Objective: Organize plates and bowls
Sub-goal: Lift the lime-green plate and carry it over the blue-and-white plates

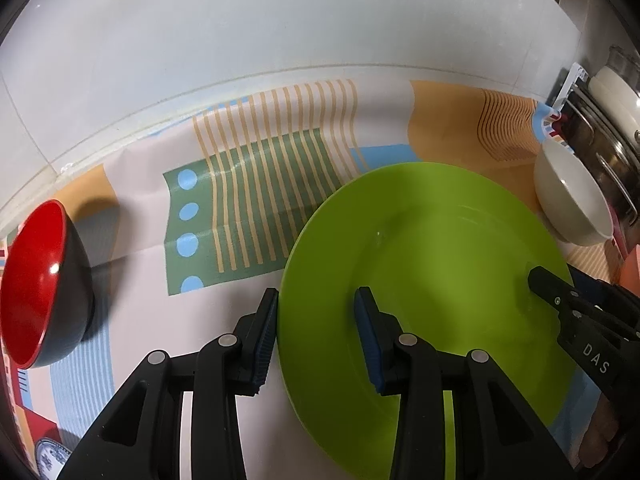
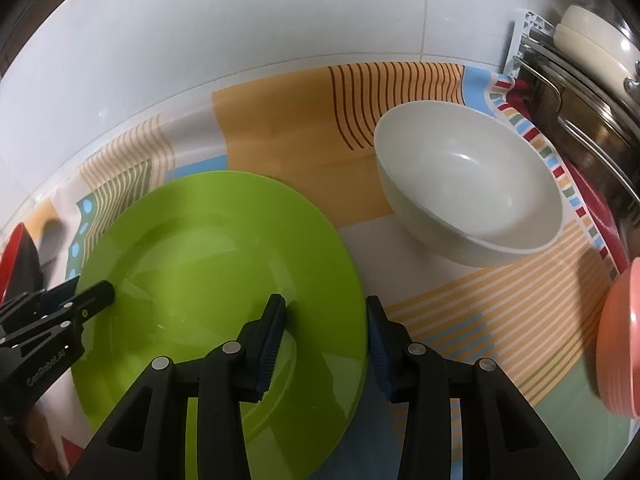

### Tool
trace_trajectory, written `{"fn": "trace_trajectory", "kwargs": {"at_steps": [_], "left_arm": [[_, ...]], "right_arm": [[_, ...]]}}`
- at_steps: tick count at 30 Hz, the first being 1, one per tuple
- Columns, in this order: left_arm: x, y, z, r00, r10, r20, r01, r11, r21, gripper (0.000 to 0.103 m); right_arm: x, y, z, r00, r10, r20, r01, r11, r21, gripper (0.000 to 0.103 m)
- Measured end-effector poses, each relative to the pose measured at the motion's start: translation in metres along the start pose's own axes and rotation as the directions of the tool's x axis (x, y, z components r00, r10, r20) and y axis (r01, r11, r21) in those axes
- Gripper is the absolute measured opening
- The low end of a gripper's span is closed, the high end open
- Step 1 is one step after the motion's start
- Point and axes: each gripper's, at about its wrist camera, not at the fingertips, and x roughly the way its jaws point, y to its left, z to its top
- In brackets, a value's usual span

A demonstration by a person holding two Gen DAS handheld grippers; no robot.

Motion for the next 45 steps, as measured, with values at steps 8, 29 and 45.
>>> {"fn": "trace_trajectory", "kwargs": {"at_steps": [8, 29, 45], "left_arm": [[-0.033, 0.012, -0.011, 0.999, 0.0, 0.043, 0.001, 1.0, -0.025, 0.038], [-0.131, 0.057, -0.073, 0.989, 0.059, 0.138, -0.039, 0.989, -0.14, 0.037], [-0.185, 0.106, -0.128, 0.979, 0.121, 0.162, -0.083, 0.972, -0.22, 0.037]], "right_arm": [[-0.029, 0.008, -0.007, 0.999, -0.01, 0.049, 0.011, 1.0, -0.019, 0.041], [-0.109, 0.055, -0.038, 0.989, 0.038, 0.143, -0.021, 0.993, -0.114, 0.041], [-0.149, 0.11, -0.074, 0.98, 0.112, 0.165, -0.078, 0.977, -0.2, 0.041]]}}
